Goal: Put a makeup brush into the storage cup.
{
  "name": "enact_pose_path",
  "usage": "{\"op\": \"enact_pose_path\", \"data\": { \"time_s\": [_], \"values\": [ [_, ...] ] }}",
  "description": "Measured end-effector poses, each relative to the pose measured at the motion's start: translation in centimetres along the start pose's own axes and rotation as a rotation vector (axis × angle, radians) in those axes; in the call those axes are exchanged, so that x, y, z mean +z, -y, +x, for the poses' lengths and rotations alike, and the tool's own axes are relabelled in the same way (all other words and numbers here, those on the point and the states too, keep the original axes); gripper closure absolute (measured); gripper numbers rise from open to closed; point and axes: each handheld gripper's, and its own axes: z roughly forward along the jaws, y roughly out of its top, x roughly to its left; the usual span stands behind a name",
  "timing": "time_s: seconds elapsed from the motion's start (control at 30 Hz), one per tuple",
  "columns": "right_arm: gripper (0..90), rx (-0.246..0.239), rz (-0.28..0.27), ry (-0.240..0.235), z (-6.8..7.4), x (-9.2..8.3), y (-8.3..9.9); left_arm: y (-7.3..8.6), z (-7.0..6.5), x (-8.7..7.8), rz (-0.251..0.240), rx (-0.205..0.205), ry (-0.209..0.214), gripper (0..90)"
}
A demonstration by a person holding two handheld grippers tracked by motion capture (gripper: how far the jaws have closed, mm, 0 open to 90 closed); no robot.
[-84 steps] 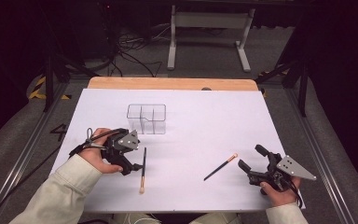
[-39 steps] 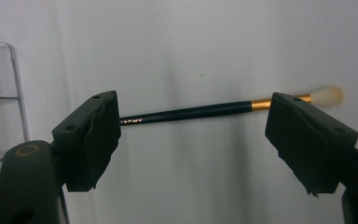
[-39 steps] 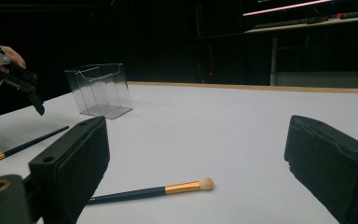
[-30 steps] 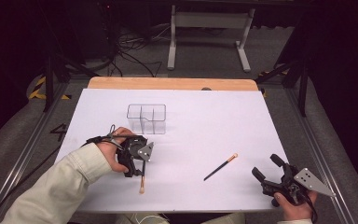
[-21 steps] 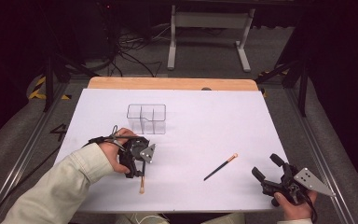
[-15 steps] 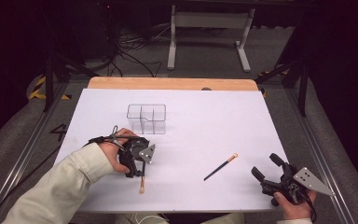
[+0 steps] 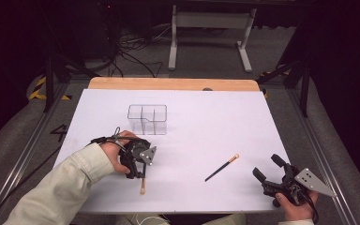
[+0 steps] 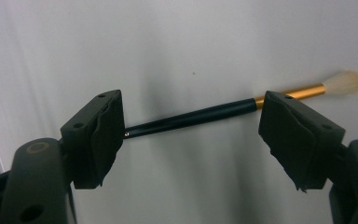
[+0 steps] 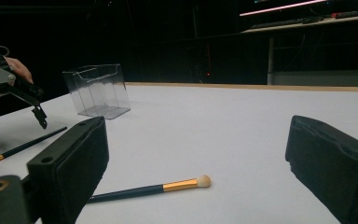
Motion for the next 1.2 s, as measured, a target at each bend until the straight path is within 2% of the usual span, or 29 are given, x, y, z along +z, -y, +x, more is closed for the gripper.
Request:
{"op": "enact_pose_path", "data": {
  "time_s": [0.3,0.5,0.63,1.0,1.07,1.1,1.13,1.2],
  "values": [
    [6.5,0.000,0.001,-0.001,0.00,0.03,0.02,0.09,0.28,0.73,0.034,-0.005,0.021,22.6],
    [6.5,0.000,0.001,-0.003,0.01,0.06,0.02,0.15,0.35,0.80,0.019,-0.001,0.033,23.2],
    [6.5,0.003,0.001,-0.004,0.01,0.08,0.01,0.26,0.38,1.04,0.045,0.017,0.070,28.8],
    [6.5,0.001,0.007,-0.005,-0.02,0.25,0.04,0.16,0.37,0.93,0.048,0.006,0.088,34.4],
    [6.6,-0.002,0.005,-0.008,-0.02,0.25,0.04,0.13,0.40,0.90,0.053,0.010,0.090,37.3],
    [6.6,-0.001,0.005,-0.008,0.00,0.25,0.03,0.06,0.28,0.82,0.049,0.001,0.091,40.7],
    [6.6,-0.001,0.005,-0.008,0.00,0.25,0.03,-0.02,0.35,0.72,0.056,0.014,0.093,44.3],
    [6.6,-0.001,0.005,-0.010,-0.01,0.26,0.04,-0.13,0.29,0.71,0.056,0.010,0.093,51.3]
  ]
}}
